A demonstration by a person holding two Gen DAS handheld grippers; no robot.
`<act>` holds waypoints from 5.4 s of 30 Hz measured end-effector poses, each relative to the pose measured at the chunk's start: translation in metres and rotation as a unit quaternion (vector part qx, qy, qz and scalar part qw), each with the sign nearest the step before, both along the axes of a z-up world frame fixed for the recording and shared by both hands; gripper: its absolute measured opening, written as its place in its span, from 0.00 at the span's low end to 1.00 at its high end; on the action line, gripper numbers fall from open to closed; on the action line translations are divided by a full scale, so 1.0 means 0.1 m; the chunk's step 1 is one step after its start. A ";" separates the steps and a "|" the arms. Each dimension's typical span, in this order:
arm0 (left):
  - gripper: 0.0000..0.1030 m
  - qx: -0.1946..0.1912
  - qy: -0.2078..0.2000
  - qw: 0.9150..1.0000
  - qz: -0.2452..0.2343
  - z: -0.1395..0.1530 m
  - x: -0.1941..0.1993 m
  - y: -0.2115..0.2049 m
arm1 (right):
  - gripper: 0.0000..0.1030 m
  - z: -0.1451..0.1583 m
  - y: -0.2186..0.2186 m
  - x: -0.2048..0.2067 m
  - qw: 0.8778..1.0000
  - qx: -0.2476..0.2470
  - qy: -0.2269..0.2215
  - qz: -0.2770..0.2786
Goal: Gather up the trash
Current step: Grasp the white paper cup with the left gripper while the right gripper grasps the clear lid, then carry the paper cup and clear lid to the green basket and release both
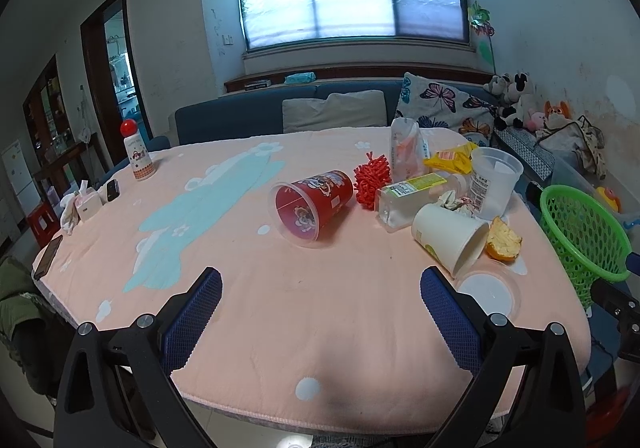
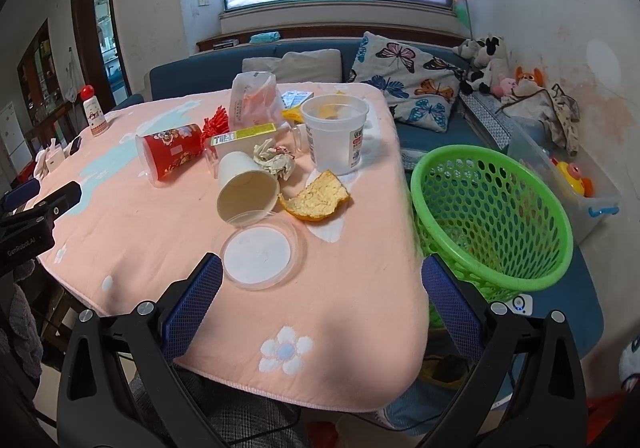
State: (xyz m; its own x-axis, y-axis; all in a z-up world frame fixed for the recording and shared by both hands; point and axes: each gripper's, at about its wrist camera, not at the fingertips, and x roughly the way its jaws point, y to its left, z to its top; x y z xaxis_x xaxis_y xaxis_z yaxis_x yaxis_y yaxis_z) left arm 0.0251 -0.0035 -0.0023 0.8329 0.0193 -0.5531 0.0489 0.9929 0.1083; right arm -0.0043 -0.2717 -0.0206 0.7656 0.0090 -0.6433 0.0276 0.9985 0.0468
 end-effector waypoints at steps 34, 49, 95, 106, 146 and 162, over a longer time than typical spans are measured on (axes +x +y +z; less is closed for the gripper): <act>0.65 0.022 0.071 0.985 -0.153 -0.49 0.73 -0.96 | 0.95 -0.10 -0.37 0.34 1.000 0.002 0.016 -0.018; 0.56 0.036 0.098 0.979 -0.173 -0.72 1.11 -1.21 | 0.95 -0.25 -0.43 0.56 0.999 0.005 0.037 -0.014; 0.03 -0.008 0.045 0.990 -0.134 -0.37 0.91 -0.59 | 0.11 -0.87 0.04 1.01 0.991 0.054 0.105 0.063; 0.03 -0.013 0.030 0.988 -0.149 -0.22 0.81 -0.67 | 0.05 -0.58 -0.02 0.78 0.995 0.045 0.065 0.057; 0.03 0.024 0.061 0.949 -0.309 -0.18 0.97 -2.99 | 0.12 -0.58 -2.37 0.52 0.983 0.023 0.063 -0.173; 0.08 0.039 0.101 0.938 -0.328 -0.51 1.06 -3.47 | 0.52 -0.51 -2.43 0.34 0.981 0.029 0.045 -0.184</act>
State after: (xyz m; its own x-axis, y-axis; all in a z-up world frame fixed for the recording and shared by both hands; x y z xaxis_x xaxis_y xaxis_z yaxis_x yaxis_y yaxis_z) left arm 0.1311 -0.3506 -0.0531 0.5576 -0.4134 -0.7198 0.6745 0.7311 0.1026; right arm 0.0295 -0.5148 -0.0718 0.6644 -0.2195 -0.7144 0.3926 0.9159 0.0837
